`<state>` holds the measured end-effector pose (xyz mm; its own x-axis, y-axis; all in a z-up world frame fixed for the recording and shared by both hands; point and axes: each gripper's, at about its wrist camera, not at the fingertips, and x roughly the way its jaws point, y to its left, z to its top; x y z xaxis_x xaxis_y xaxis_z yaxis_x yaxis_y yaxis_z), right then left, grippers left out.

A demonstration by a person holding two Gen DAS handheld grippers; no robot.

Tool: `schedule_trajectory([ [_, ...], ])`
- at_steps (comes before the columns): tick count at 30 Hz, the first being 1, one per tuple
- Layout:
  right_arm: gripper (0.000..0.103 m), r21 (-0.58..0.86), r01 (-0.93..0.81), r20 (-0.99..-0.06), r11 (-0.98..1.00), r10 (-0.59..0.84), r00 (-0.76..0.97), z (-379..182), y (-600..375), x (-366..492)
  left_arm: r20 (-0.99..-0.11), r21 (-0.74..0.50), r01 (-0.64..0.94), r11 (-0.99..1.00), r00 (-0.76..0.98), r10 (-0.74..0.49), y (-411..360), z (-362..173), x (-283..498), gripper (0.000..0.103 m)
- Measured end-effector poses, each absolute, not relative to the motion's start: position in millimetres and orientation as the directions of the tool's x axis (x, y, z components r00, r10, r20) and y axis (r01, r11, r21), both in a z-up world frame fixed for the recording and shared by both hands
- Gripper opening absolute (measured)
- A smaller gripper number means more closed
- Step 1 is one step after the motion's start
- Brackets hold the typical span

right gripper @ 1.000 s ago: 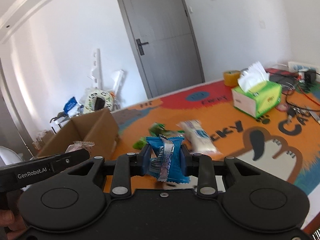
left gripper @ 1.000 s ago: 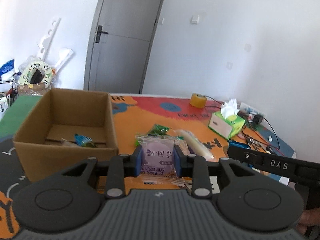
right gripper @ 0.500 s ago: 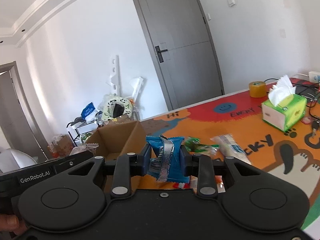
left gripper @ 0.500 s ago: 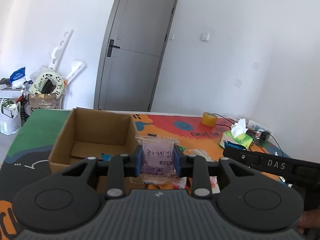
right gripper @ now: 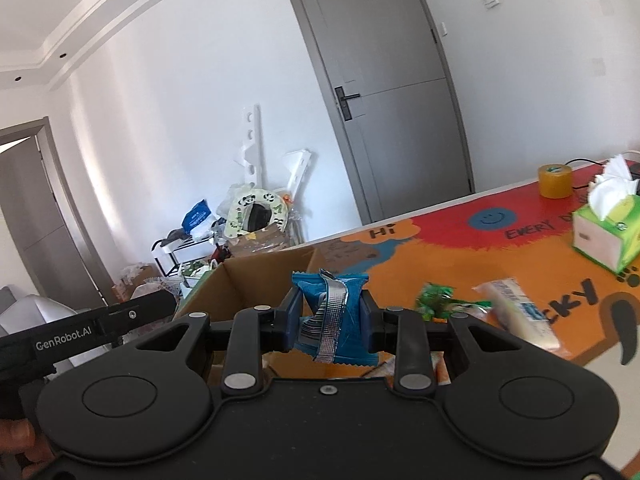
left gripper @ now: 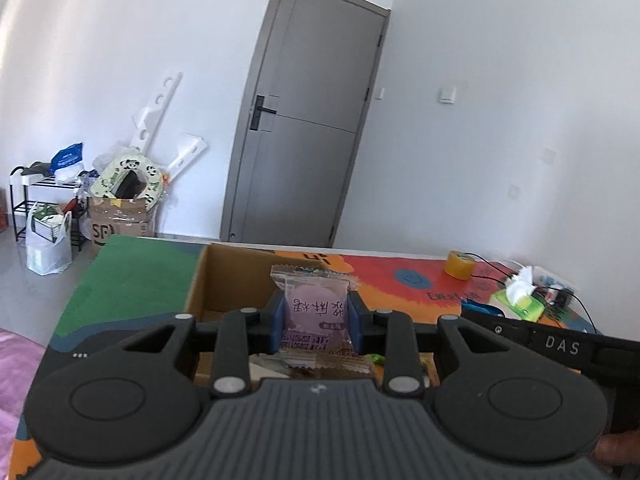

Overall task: Organize snacks
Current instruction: 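Carry both snacks into the cardboard box and open both grippers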

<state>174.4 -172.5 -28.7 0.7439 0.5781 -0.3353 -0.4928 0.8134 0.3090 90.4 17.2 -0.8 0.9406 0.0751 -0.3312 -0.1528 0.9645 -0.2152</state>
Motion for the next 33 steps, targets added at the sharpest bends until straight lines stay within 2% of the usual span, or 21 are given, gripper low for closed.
schedule_trajectory([
  [18, 0.030, 0.321, -0.539, -0.361, 0.779, 0.627, 0.690, -35, -123, 220, -0.405, -0.246, -0.234, 0.941, 0.907, 0.119, 65, -19, 140, 0.031],
  [27, 0.032, 0.328, -0.588, -0.368, 0.739, 0.674, 0.640, -34, -87, 235, -0.425, -0.266, -0.279, 0.923, 0.893, 0.147, 80, -16, 135, 0.043],
  [28, 0.034, 0.327, -0.601, -0.367, 0.729, 0.684, 0.630, -33, -84, 235, -0.425, -0.268, -0.283, 0.921, 0.892, 0.150, 82, -16, 134, 0.045],
  [31, 0.054, 0.327, -0.593, -0.359, 0.736, 0.677, 0.642, -30, -82, 234, -0.434, -0.271, -0.299, 0.915, 0.886, 0.161, 84, -15, 130, 0.050],
  [33, 0.055, 0.331, -0.585, -0.350, 0.740, 0.672, 0.652, -29, -87, 232, -0.434, -0.274, -0.305, 0.912, 0.885, 0.165, 83, -15, 128, 0.054],
])
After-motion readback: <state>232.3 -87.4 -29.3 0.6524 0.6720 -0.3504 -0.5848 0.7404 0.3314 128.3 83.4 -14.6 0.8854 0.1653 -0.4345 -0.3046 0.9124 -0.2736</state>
